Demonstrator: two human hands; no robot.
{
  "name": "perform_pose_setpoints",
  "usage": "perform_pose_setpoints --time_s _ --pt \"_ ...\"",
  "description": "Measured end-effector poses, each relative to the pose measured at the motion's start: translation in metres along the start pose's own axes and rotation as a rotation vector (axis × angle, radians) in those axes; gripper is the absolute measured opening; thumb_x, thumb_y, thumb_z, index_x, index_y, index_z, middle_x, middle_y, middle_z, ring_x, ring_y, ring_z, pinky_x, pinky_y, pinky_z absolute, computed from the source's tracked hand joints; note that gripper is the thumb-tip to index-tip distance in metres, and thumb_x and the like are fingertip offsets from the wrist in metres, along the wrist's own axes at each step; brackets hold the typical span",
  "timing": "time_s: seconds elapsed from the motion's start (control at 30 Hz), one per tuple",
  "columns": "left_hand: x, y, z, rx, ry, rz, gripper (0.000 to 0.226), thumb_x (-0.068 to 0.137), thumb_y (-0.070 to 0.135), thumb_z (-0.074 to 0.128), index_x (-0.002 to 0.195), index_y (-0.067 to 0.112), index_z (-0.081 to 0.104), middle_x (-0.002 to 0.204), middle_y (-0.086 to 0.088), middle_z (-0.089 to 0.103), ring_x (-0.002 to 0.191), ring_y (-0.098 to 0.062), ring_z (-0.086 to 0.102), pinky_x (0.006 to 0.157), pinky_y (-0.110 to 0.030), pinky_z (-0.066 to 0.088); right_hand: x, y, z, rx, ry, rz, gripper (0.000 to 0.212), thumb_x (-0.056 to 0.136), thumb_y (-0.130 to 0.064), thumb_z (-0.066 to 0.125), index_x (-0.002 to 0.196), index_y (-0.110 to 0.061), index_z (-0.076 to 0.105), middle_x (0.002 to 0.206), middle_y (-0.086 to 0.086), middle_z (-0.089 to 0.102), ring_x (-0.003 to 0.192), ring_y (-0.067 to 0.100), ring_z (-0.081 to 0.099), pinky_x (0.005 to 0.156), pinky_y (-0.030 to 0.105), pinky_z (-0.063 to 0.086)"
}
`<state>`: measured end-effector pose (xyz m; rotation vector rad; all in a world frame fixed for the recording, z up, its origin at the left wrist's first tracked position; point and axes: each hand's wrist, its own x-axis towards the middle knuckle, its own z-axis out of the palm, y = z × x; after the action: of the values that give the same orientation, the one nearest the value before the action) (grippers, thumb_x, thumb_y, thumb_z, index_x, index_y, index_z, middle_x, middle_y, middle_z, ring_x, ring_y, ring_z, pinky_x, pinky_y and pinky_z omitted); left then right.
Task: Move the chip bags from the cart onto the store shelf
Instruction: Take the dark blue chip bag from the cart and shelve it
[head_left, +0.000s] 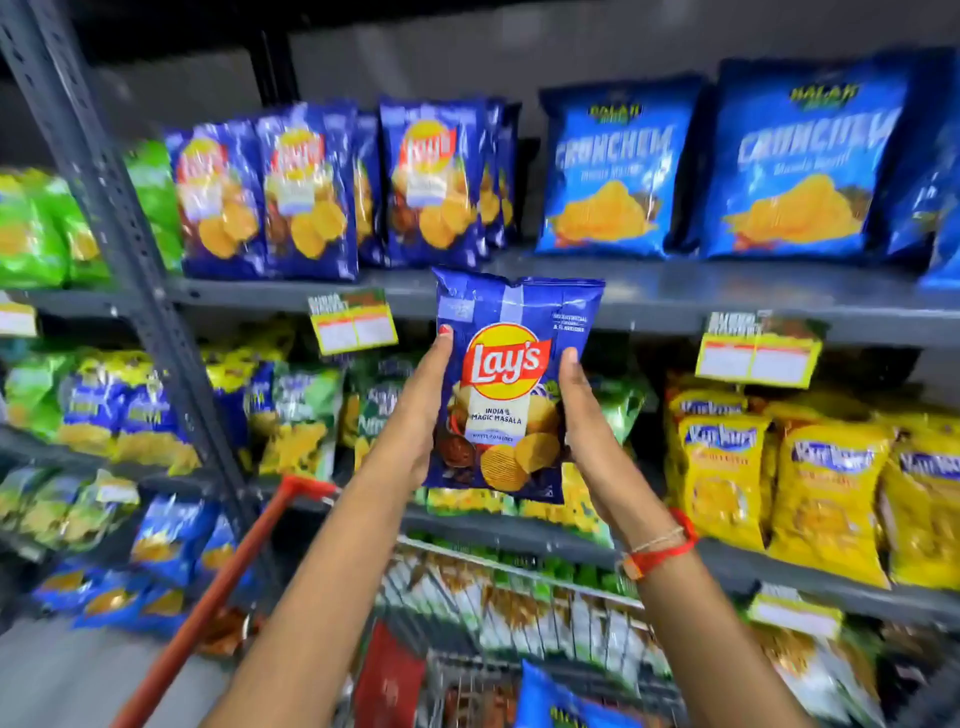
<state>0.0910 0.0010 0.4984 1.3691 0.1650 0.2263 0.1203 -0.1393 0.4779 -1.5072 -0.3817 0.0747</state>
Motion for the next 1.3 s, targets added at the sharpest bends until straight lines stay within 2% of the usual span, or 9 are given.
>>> perform_pose_setpoints --time_s 0.13,0.23,0.37,0.57,0.8,0.97,1.07,1.17,1.3 --pt "0.020 0.056 0.012 -0.013 0.012 0.087 0.043 0.081 0.062 0.047 0.104 0.031 0.067 0.099 0.000 0.075 0.097 -0.021 0.069 0.097 -0.045 0.050 0.029 -0.056 -0.009 -0.030 -0.037 -0.086 0.053 0.094 -0.059 0.017 0.137 -0.037 0.040 0.142 -0.010 0.049 0.130 0.009 0.045 0.113 0.031 0.032" --pt "0.041 0.089 0.016 -0.034 0.022 0.144 0.075 0.063 0.075 0.054 0.125 0.032 0.055 0.129 -0.004 0.062 0.115 -0.025 0.060 0.105 -0.050 0.042 0.051 -0.094 -0.008 -0.028 -0.066 -0.133 0.040 0.097 -0.052 0.012 0.130 -0.042 0.034 0.129 -0.023 0.049 0.115 0.000 0.048 0.086 0.003 0.040" --pt "0.066 0.121 0.013 -0.078 0.036 0.224 0.078 0.062 0.076 0.054 0.126 0.032 0.055 0.131 -0.003 0.061 0.116 -0.024 0.059 0.106 -0.049 0.041 0.082 -0.125 0.006 -0.007 -0.072 -0.143 0.060 0.094 -0.059 0.015 0.144 -0.031 0.033 0.148 -0.006 0.042 0.134 0.011 0.041 0.110 0.029 0.032" --pt "0.109 0.165 -0.007 -0.044 0.061 0.243 0.070 0.072 0.071 0.047 0.124 0.026 0.057 0.129 -0.005 0.062 0.118 -0.024 0.058 0.109 -0.050 0.039 0.128 -0.153 0.034 0.020 -0.106 -0.168 0.045 0.096 -0.057 0.015 0.118 -0.035 0.049 0.102 -0.007 0.062 0.094 0.009 0.060 0.084 0.024 0.046" --pt "0.153 0.185 -0.022 -0.140 0.093 0.242 0.048 0.091 0.050 0.040 0.116 0.014 0.060 0.121 -0.012 0.065 0.107 -0.027 0.064 0.093 -0.042 0.052 0.195 -0.153 0.068 0.017 -0.051 -0.156 0.063 0.095 -0.059 0.015 0.132 -0.022 0.049 0.115 0.001 0.063 0.102 0.013 0.061 0.080 0.023 0.050" --pt "0.182 0.172 -0.028 -0.216 0.200 0.283 0.024 0.091 0.037 0.048 0.095 0.016 0.060 0.060 0.005 0.074 0.053 -0.009 0.069 0.059 -0.031 0.057 0.230 -0.127 0.089 0.038 0.008 -0.128 0.083 0.081 -0.077 0.018 0.143 -0.024 0.038 0.145 0.004 0.048 0.135 0.023 0.043 0.115 0.046 0.032" --pt "0.196 0.163 -0.031 -0.174 0.280 0.341 0.035 0.088 0.036 0.054 0.107 0.008 0.062 0.092 -0.007 0.073 0.077 -0.021 0.069 0.081 -0.044 0.057 0.239 -0.115 0.095 0.049 0.044 -0.133 0.101 0.063 -0.087 0.017 0.143 -0.028 0.035 0.149 0.003 0.043 0.138 0.023 0.039 0.116 0.049 0.029" --pt "0.198 0.152 -0.031 -0.075 0.309 0.407 0.043 0.091 0.032 0.050 0.122 0.002 0.052 0.094 -0.007 0.068 0.073 -0.016 0.065 0.064 -0.027 0.057 0.252 -0.104 0.099 0.003 0.116 -0.136 0.116 0.048 -0.096 0.010 0.141 -0.032 0.035 0.149 0.004 0.043 0.140 0.027 0.035 0.116 0.053 0.026" --pt "0.197 0.142 -0.032 -0.034 0.357 0.440 0.042 0.094 0.027 0.045 0.130 0.006 0.041 0.086 0.003 0.061 0.070 -0.007 0.059 0.052 -0.014 0.051 0.248 -0.099 0.105 -0.035 0.165 -0.158 0.104 0.055 -0.089 0.009 0.137 -0.032 0.038 0.145 0.004 0.047 0.139 0.030 0.035 0.115 0.054 0.025"
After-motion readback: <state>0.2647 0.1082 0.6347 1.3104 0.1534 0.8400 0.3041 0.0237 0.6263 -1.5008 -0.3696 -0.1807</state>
